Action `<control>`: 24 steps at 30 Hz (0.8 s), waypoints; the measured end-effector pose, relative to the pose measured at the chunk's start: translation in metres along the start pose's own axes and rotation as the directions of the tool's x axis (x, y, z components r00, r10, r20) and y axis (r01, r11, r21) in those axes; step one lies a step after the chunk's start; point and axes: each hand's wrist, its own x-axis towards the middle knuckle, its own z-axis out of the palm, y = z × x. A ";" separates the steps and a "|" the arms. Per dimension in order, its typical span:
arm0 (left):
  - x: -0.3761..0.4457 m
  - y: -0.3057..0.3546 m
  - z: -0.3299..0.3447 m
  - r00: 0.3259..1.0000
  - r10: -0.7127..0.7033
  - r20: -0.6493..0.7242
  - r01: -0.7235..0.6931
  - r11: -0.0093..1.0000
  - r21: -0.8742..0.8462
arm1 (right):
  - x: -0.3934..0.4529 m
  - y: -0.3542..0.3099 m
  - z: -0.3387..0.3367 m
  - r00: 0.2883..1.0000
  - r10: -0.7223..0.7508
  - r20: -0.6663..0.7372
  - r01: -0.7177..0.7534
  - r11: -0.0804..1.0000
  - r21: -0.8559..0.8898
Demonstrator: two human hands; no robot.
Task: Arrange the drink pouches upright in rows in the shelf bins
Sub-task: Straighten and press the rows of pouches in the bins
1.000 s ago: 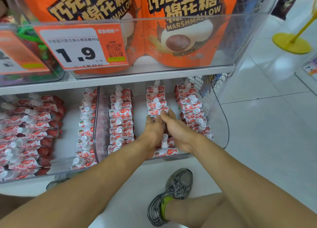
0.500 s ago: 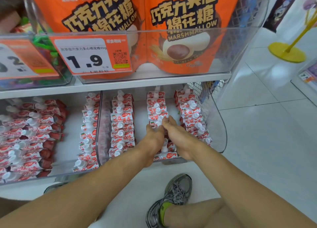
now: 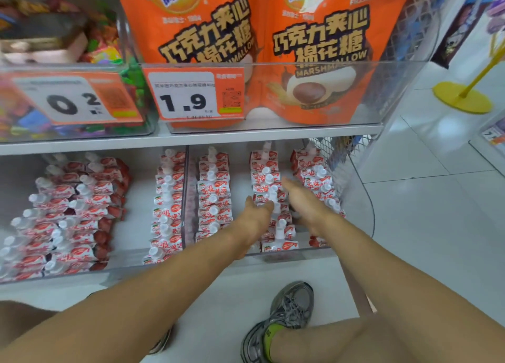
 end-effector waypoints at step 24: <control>0.093 0.035 0.003 0.922 0.278 -0.270 -0.301 0.953 -0.044 | 0.084 -0.001 0.009 0.979 -0.190 -0.078 0.194 0.979 0.058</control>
